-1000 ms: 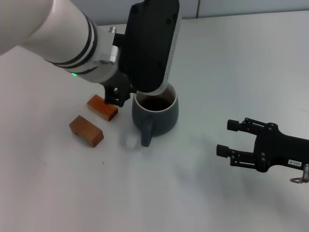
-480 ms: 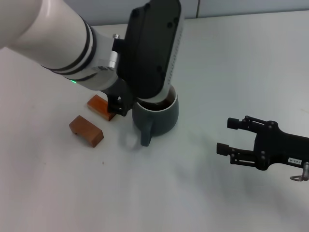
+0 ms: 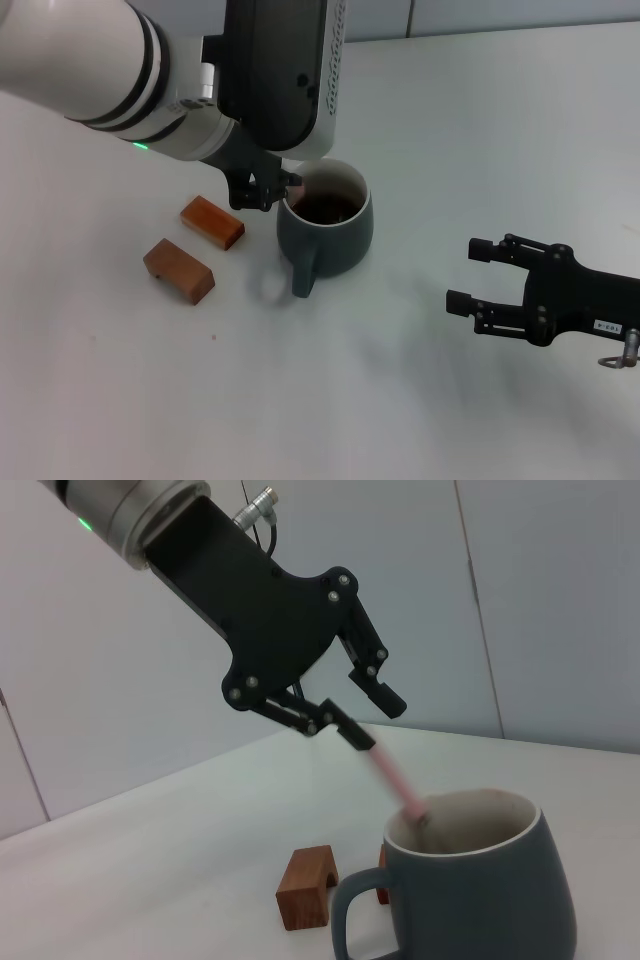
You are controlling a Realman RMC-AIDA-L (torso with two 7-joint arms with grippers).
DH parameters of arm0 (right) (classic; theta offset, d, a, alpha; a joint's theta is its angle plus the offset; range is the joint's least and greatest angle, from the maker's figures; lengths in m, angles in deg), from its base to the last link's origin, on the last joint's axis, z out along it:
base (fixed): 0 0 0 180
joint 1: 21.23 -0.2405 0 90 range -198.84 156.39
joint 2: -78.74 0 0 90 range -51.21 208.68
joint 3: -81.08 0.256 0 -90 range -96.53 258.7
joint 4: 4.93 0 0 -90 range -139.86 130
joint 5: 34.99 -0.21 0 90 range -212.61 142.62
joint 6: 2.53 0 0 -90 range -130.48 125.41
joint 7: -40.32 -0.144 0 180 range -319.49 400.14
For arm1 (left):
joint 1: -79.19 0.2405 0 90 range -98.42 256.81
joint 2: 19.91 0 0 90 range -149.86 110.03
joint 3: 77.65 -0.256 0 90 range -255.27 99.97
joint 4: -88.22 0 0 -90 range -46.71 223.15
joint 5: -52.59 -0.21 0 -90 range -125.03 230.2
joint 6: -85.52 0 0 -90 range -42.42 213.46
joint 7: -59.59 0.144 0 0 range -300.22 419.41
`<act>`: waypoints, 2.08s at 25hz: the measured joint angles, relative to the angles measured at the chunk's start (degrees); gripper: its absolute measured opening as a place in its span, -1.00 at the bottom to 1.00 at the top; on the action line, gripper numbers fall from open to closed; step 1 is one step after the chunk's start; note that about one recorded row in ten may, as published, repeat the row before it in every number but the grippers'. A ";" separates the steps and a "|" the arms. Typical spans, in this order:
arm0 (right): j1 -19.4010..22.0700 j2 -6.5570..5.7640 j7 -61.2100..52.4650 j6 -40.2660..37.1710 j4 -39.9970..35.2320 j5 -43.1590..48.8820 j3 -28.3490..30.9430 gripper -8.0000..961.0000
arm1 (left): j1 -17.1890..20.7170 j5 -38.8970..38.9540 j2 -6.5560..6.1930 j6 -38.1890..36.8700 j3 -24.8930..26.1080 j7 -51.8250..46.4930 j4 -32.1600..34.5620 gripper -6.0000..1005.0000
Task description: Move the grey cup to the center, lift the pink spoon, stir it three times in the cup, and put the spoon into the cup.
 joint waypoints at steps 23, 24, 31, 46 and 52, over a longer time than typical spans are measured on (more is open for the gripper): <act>0.73 0.09 0.47 -1.13 -2.11 -2.90 0.14 0.71 | 29.58 41.13 -0.25 -1.34 31.01 18.04 6.17 0.64; 0.72 0.09 0.48 -1.10 -2.26 -2.91 0.17 0.71 | 31.58 43.07 -0.18 -0.77 30.91 19.56 4.15 0.66; 0.09 0.19 0.54 -0.96 -2.38 -3.01 0.28 0.71 | 36.02 52.32 -0.01 3.78 26.63 32.35 -15.06 0.66; -0.10 0.18 0.66 -0.81 -1.86 -3.05 0.00 0.71 | 33.68 62.92 -0.41 11.02 17.41 42.74 -30.82 0.65; 0.09 0.18 0.69 -0.92 -1.84 -3.05 -0.02 0.71 | 33.47 63.24 -0.36 9.97 18.20 43.04 -31.77 0.65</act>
